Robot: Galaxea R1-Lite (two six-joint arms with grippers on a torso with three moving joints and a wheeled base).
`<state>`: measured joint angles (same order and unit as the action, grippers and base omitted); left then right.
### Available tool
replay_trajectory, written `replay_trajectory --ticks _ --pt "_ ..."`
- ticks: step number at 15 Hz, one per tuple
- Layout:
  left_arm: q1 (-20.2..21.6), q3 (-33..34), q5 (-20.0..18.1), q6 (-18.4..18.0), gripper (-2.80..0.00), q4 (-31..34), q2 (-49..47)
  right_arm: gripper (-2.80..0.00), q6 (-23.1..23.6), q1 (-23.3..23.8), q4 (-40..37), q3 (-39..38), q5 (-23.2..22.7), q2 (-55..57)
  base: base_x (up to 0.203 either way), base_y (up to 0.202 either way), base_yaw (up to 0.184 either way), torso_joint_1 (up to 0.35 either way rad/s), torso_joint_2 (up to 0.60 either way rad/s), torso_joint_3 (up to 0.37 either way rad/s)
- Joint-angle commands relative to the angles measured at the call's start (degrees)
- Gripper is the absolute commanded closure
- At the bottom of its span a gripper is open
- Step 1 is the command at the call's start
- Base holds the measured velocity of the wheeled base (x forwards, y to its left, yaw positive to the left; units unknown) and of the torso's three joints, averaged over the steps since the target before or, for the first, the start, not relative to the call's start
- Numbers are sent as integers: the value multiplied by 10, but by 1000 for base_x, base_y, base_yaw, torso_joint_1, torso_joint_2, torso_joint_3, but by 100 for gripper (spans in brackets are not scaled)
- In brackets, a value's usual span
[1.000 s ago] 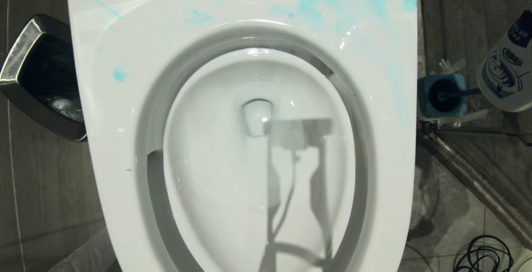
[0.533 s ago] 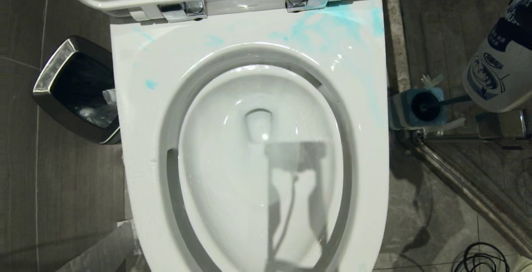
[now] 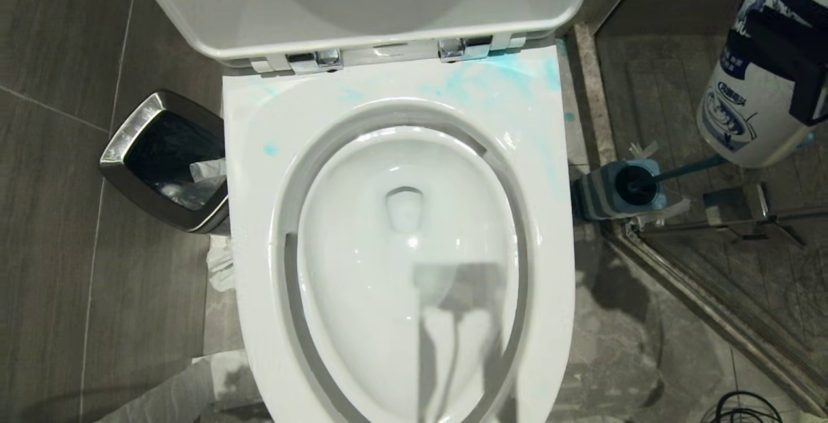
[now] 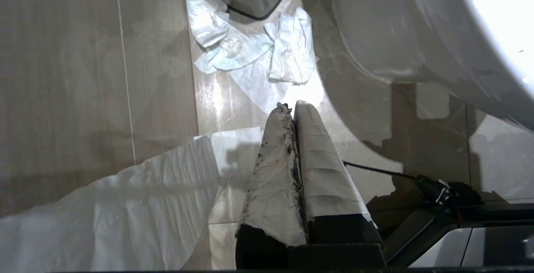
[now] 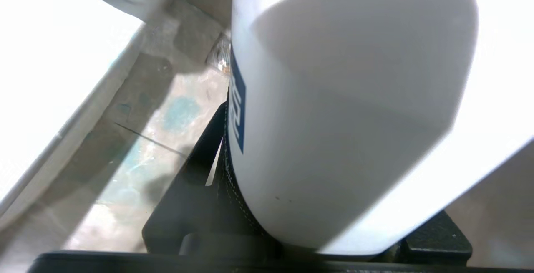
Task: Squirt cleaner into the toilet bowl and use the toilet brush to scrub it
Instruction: Pour in the cleaning agent
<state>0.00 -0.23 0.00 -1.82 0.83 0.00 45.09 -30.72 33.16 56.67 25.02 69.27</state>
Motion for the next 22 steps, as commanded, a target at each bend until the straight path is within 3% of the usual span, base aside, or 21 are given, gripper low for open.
replay_trajectory --ticks 1,3,7,10,12,15,19,22 --pt "0 1 0 -1 0 -7 0 0 38 -33 2 -2 4 8 0 0 0 2 6 207" --pt "0 1 -1 -2 0 -7 0 0 50 -49 2 -4 5 16 0 0 0 0 0 195" --pt "0 1 -5 -5 0 -7 0 0 48 -126 3 7 61 54 0 0 0 1 4 183" --pt "0 1 -7 -7 0 -7 0 0 55 -145 11 45 67 99 0 0 0 2 0 36" --pt "0 1 -6 -6 0 -7 0 0 113 -154 11 68 77 123 0 0 0 0 0 0" --pt "0 1 -6 -6 0 -7 0 0 163 -178 11 106 79 170 0 0 0 0 0 0" --pt "0 1 -1 -3 0 -7 0 0 275 -223 9 177 94 234 0 0 0 0 0 0" --pt "0 2 0 1 0 -8 0 0 386 -254 7 198 167 252 0 0 0 0 0 0"
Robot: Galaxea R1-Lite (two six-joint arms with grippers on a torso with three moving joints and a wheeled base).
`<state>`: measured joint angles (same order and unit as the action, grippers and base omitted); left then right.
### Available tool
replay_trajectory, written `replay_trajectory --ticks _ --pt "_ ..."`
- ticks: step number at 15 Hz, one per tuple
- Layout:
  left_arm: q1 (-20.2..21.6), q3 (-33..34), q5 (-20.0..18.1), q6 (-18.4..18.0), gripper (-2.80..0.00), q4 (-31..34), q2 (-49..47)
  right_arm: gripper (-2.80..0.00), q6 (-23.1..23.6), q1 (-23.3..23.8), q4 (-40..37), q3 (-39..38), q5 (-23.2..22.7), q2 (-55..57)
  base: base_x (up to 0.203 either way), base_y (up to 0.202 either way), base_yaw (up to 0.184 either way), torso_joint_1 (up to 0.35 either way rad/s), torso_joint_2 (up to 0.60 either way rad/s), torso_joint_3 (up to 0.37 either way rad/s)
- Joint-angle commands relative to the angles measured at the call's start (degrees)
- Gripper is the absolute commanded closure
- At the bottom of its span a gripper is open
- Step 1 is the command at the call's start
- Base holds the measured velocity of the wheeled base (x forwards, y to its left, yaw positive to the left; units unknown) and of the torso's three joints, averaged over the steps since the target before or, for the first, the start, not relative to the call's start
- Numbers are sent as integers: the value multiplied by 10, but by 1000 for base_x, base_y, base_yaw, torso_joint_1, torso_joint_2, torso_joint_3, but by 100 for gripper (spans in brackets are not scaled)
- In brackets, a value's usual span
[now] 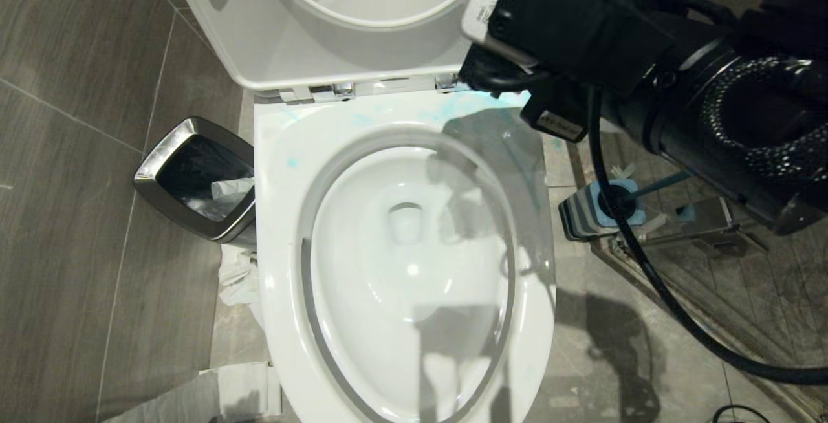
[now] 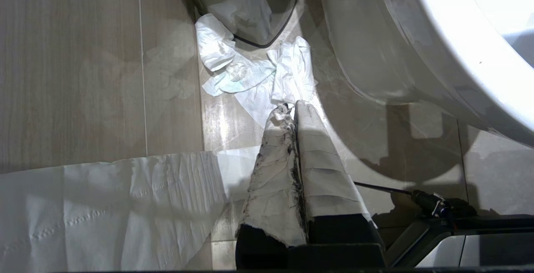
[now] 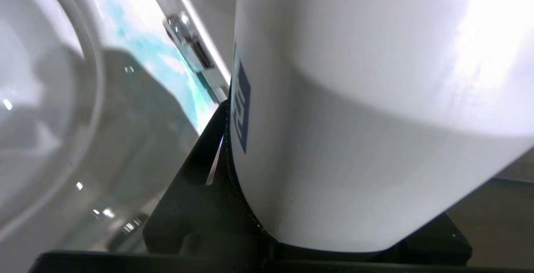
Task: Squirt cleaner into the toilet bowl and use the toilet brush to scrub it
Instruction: Pour in the cleaning agent
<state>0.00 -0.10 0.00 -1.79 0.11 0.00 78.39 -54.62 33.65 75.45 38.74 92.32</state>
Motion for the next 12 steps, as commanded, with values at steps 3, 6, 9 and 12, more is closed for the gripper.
replay_trajectory --ticks 3,6,9,12 --pt "0 0 -1 -1 0 -1 -1 0 179 -42 2 19 112 25 0 0 0 0 0 0" --pt "0 0 0 -1 0 0 0 0 310 -65 5 27 179 26 0 0 0 0 0 0" --pt "0 0 0 -1 0 0 0 0 414 -80 6 30 215 29 0 0 0 0 0 0" --pt "0 0 -1 -1 0 -1 0 0 511 -92 19 43 254 41 0 0 0 0 0 0"
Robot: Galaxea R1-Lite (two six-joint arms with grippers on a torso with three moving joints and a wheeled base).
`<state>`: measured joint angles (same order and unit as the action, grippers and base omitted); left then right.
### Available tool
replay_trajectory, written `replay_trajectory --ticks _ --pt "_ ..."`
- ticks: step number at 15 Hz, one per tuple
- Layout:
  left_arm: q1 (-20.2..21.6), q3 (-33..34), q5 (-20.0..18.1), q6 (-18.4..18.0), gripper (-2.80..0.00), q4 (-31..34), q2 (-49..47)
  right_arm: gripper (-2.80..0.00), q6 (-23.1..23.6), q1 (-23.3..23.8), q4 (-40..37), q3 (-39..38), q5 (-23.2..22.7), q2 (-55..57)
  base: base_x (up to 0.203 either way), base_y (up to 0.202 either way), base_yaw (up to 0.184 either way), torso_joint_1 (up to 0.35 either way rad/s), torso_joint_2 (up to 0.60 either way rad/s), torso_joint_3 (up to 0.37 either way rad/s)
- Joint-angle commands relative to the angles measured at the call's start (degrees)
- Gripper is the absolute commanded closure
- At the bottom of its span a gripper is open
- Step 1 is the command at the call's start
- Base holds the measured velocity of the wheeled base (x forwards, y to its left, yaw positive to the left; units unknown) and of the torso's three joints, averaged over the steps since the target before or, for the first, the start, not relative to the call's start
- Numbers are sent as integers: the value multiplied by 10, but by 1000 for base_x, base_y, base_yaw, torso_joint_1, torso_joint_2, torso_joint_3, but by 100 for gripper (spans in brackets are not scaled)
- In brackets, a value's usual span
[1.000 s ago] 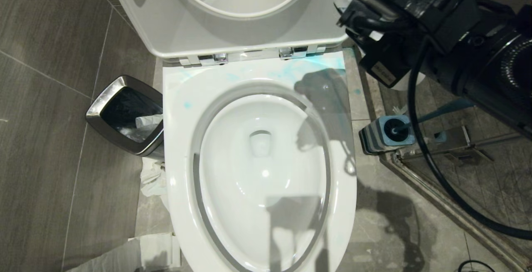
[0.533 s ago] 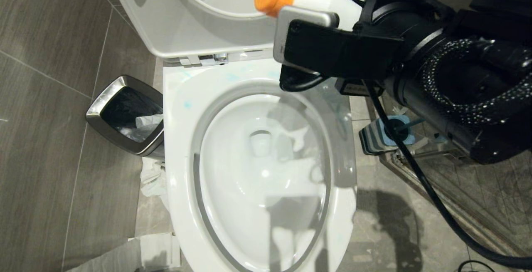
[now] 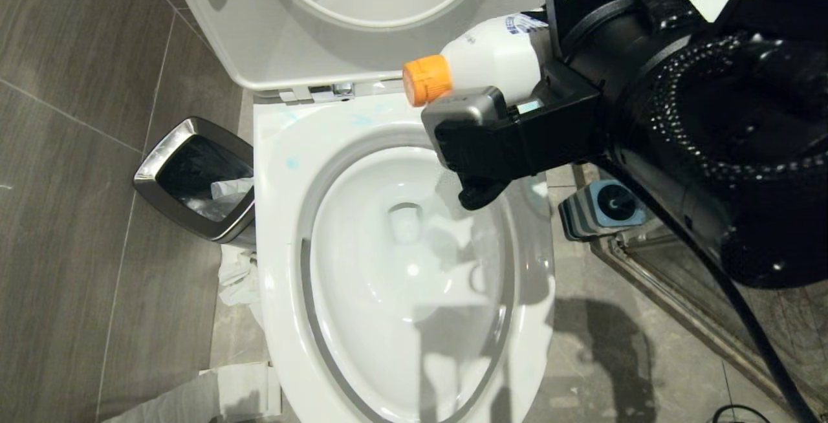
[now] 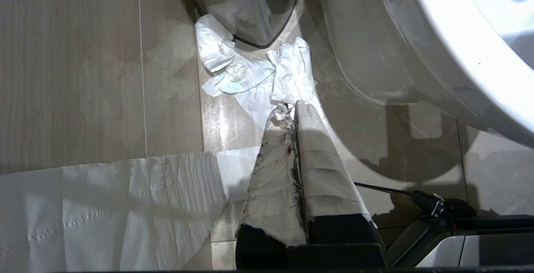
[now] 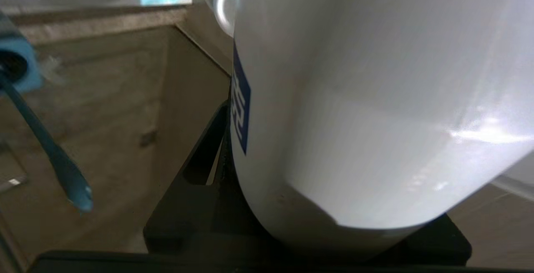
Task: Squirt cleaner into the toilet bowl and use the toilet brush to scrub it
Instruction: Pour in the cleaning agent
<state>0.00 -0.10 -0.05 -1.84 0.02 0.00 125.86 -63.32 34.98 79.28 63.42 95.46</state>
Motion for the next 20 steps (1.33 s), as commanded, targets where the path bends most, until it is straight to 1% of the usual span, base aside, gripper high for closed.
replay_trajectory --ticks 1,2,5,6,9,10,12,15,20 --pt "0 0 -1 -1 0 0 0 0 60 -5 6 6 7 13 0 0 0 0 0 0" --pt "0 0 -2 -2 0 0 0 0 89 -5 7 5 7 14 0 0 0 0 0 0" --pt "0 1 0 0 0 -1 0 0 154 -5 22 5 7 23 0 0 0 0 0 0" --pt "0 0 0 0 0 -1 -1 0 184 -5 30 4 7 22 0 0 0 0 0 0" --pt "0 0 0 0 0 -1 0 0 300 -5 82 3 4 22 0 0 0 0 0 0" --pt "0 0 0 0 0 0 0 0 323 -5 113 3 1 24 0 0 0 0 0 0" --pt "0 0 -1 -1 0 -1 0 0 323 -8 168 3 -4 30 0 0 0 0 0 0" --pt "0 0 -3 -4 0 -1 0 0 323 -24 223 4 -4 42 0 0 0 0 0 0" --pt "0 1 -5 -4 0 -1 0 0 323 -48 231 11 -3 53 0 0 0 0 0 0"
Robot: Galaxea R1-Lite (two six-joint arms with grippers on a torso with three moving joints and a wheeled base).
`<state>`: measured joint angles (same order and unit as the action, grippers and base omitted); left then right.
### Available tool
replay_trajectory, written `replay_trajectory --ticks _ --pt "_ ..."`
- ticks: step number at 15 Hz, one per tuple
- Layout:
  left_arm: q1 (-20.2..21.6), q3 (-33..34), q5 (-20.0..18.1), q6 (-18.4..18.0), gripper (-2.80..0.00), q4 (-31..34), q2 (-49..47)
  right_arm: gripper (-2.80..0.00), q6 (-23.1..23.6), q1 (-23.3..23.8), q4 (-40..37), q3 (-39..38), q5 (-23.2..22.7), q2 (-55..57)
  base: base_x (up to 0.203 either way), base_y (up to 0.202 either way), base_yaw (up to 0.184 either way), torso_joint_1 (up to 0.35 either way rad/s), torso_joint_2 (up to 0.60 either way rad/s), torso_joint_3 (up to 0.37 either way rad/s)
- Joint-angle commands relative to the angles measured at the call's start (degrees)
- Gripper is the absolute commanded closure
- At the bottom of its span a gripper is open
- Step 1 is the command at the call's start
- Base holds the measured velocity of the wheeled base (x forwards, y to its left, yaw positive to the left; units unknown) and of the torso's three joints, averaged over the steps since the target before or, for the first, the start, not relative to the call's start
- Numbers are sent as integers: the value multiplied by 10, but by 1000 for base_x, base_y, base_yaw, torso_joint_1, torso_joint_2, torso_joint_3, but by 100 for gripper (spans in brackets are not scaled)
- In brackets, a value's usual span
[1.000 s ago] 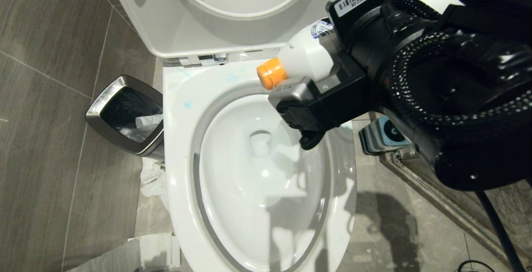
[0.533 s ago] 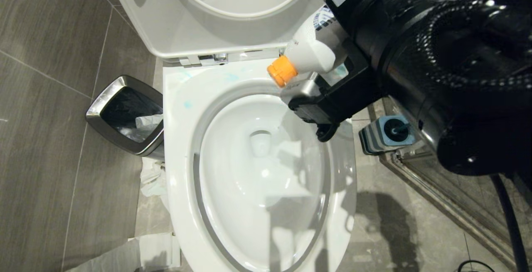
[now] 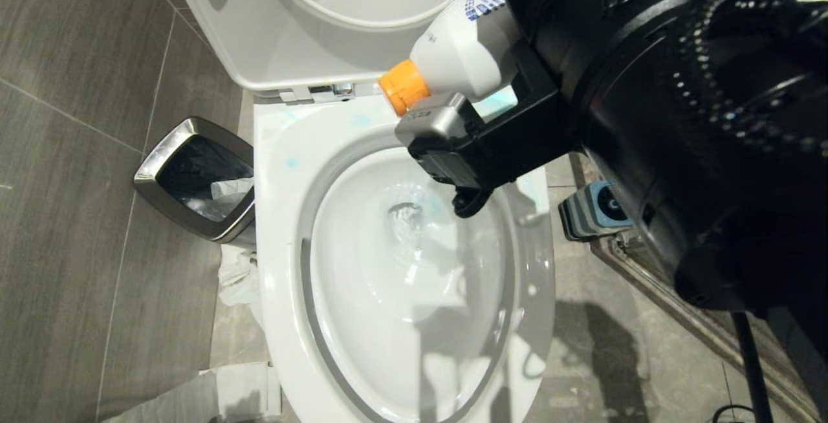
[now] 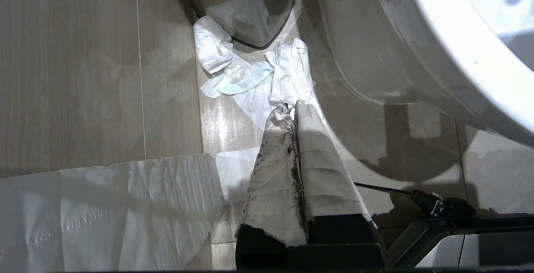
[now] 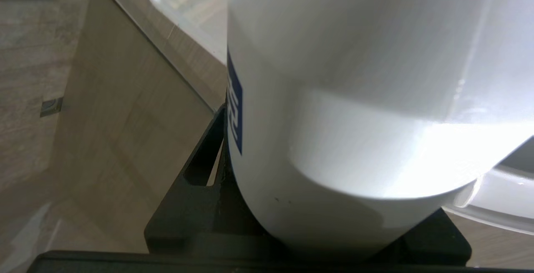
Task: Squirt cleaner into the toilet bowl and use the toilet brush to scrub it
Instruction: Pour in the cleaning agent
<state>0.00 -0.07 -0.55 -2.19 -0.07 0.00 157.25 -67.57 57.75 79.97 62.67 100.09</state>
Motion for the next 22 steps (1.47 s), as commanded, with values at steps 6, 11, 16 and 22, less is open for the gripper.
replay_trajectory --ticks 6,11,16,22 --pt "0 0 2 3 0 0 -1 0 9 -18 3 19 9 21 0 0 0 0 0 0" --pt "0 0 4 3 0 -1 0 0 9 -26 3 17 11 20 0 0 0 0 0 0" --pt "0 0 5 5 0 1 0 0 9 -31 3 5 20 19 0 0 0 0 0 0" --pt "0 0 5 5 0 1 0 0 9 -30 23 -26 32 8 0 0 0 0 0 0"
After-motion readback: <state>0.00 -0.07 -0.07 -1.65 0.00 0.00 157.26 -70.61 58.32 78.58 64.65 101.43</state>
